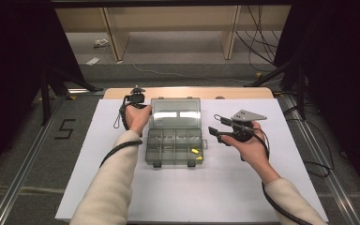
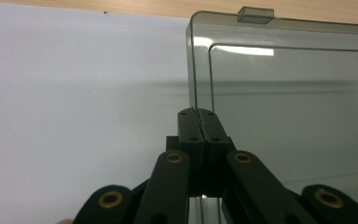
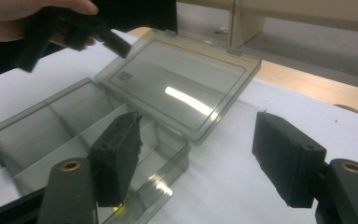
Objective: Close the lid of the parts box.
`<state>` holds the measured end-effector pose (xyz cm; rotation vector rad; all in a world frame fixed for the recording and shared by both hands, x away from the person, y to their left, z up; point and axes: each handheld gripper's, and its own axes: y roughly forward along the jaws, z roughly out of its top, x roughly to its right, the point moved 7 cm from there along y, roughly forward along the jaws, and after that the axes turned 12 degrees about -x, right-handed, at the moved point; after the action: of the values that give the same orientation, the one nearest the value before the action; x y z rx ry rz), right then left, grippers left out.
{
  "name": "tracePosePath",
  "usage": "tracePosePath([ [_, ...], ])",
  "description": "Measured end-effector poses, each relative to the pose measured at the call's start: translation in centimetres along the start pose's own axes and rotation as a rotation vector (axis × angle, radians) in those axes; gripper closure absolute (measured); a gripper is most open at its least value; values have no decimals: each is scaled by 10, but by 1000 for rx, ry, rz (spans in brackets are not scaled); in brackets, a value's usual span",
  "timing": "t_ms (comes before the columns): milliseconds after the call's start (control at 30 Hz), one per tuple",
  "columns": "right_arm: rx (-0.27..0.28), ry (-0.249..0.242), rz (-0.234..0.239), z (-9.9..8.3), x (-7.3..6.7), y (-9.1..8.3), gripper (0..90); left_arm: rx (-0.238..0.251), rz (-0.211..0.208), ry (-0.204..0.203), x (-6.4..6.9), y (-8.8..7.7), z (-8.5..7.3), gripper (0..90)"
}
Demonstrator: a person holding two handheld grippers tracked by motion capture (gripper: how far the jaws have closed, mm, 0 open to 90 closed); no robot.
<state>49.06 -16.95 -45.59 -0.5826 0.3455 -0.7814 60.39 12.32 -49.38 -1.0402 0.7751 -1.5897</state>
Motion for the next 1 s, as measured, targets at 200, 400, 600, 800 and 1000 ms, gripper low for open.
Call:
tracePosePath([
  [200,-35,11,-22,22,7,17,358,18,-12,-1,-2,-3,-2,892],
  [400,-83,65,-58,40,16,40,408,44,-23,16,-1,-9,-4,892],
  [600,-140,121,-84,46,28,65,458,58,-37,32,0,-15,-4,892],
  [800,-180,145,-112,53,34,81,550,64,-47,39,-2,-18,-6,892],
  [1000,-206,168,-137,63,34,95,608,74,-57,48,-3,-20,-8,892],
])
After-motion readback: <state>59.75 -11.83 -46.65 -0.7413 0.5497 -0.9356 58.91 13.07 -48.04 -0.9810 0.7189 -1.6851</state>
